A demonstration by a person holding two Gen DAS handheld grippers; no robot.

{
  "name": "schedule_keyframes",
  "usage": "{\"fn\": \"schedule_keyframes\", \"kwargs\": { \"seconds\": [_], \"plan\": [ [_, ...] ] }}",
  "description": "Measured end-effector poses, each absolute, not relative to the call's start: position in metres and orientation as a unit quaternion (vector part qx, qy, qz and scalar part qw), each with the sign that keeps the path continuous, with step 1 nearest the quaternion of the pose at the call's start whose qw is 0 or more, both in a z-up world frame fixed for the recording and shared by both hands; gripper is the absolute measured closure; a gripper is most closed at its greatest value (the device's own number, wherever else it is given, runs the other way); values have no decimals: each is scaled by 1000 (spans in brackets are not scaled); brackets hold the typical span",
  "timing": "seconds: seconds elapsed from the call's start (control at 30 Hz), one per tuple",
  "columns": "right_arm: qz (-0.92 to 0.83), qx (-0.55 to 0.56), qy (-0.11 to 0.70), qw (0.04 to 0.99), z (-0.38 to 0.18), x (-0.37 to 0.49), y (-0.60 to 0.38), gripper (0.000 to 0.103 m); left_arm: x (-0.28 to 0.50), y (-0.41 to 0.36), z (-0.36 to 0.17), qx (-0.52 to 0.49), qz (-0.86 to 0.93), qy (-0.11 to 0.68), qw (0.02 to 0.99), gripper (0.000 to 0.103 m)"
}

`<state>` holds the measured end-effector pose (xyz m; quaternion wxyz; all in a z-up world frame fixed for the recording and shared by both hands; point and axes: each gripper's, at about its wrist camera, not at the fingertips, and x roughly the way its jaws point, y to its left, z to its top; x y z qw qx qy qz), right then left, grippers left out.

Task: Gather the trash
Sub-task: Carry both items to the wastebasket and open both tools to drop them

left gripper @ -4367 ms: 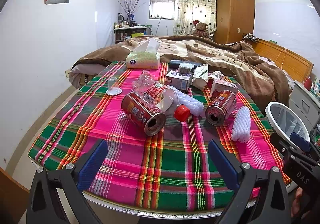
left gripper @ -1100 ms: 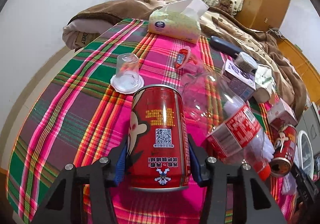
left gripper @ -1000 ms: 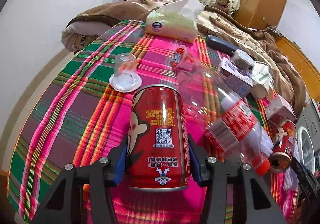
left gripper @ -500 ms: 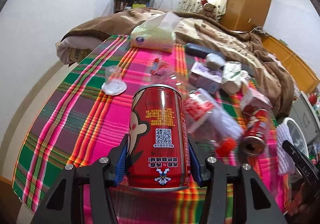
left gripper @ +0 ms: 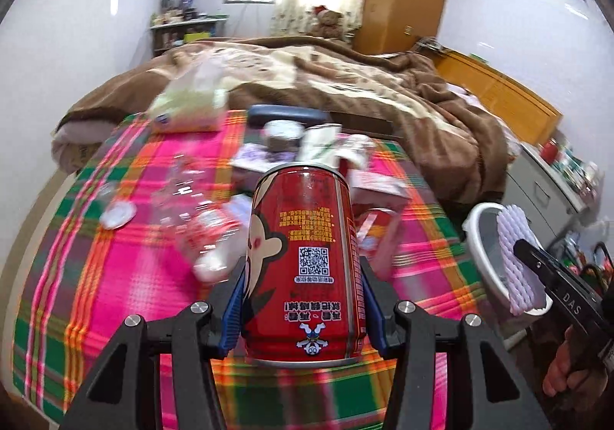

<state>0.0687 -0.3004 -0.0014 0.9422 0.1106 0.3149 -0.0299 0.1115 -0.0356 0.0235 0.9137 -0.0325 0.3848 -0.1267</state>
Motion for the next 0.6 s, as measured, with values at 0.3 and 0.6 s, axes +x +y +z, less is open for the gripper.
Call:
{"fn": "schedule_keyframes", "kwargs": {
  "seconds": [0.3,0.6],
  "plan": [
    [-83,121,311,939,-2,66,-348,83,121,-119,32,-1,-204,380,902,51],
    [-119,137,336,924,-18,69,-395,83,134,-207,28,23,-281,391,876,51]
  ]
}}
